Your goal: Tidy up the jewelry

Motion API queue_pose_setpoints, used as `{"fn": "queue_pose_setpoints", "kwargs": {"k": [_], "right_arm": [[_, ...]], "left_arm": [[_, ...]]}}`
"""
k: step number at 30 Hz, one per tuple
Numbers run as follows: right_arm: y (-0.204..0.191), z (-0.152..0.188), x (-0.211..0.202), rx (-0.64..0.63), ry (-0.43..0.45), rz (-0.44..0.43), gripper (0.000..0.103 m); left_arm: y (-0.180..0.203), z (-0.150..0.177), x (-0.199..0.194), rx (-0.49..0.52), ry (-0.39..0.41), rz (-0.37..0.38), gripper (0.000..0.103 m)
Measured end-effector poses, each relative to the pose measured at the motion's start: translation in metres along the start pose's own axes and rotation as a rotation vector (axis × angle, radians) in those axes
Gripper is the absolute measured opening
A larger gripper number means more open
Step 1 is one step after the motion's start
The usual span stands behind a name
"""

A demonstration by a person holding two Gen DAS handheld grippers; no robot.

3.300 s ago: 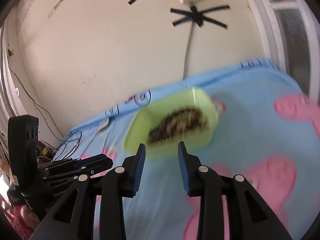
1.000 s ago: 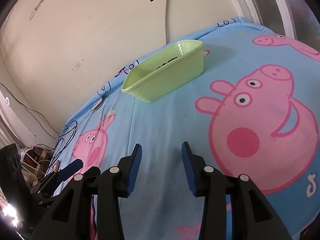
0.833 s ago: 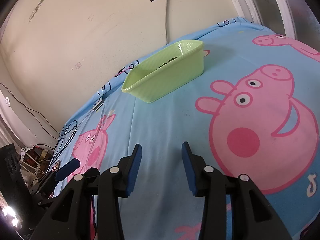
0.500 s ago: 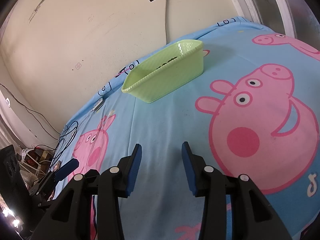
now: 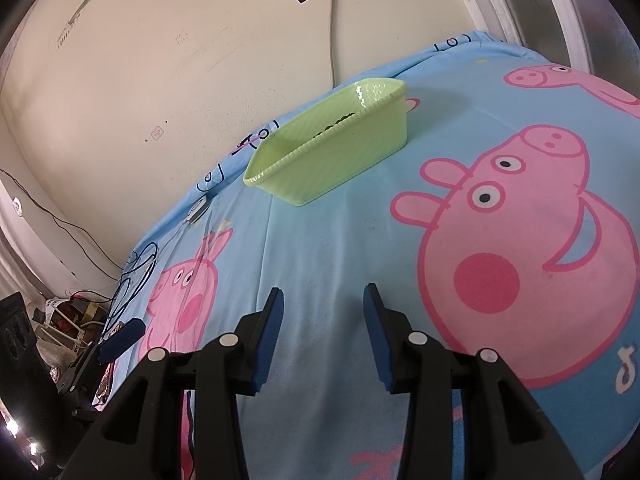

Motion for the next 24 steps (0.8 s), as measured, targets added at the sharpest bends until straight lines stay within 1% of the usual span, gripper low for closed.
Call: {"fn": "queue_pose_setpoints", "kwargs": {"k": [3,5,9,12,14,17,24], "right_arm": [[0.0,0.0,0.0,0.0,0.0,0.0,0.017],[0.0,0.0,0.0,0.0,0.0,0.0,0.017],[0.0,0.0,0.0,0.002,0.001,-0.001,0.017],[0.0,0.0,0.0,0.001,0.0,-0.002,0.017],[0.0,0.0,0.0,0.002,0.0,-0.003,0.017],[0.0,0.0,0.0,0.001,-0.002,-0.003,0.017],[-0.001,0.0,0.001,0.001,-0.002,-0.006,0.017]], "left_arm": [[-0.006,0.002,0.005,-0.014,-0.032,-0.061,0.097],[-0.004,0.003,0.007,-0.001,-0.041,-0.047,0.097],[0.003,0.002,0.001,0.03,-0.011,-0.024,0.097],[0.006,0.001,0.001,0.037,-0.008,-0.004,0.097],[0.004,0.001,0.002,0.025,-0.015,0.006,0.097],[-0.003,0.002,0.006,-0.022,-0.035,0.019,0.097],[-0.017,0.004,0.011,-0.103,-0.059,0.019,0.097]]}}
Point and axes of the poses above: each gripper's, at about its wrist camera, not at the fingertips, and x roughly the way its jaws point, y to its right, z to its underside, the point moved 10 cm from there along x, roughly the way its jaws point, and after that the axes turned 7 degrees about -y, right-handed, at the moved point
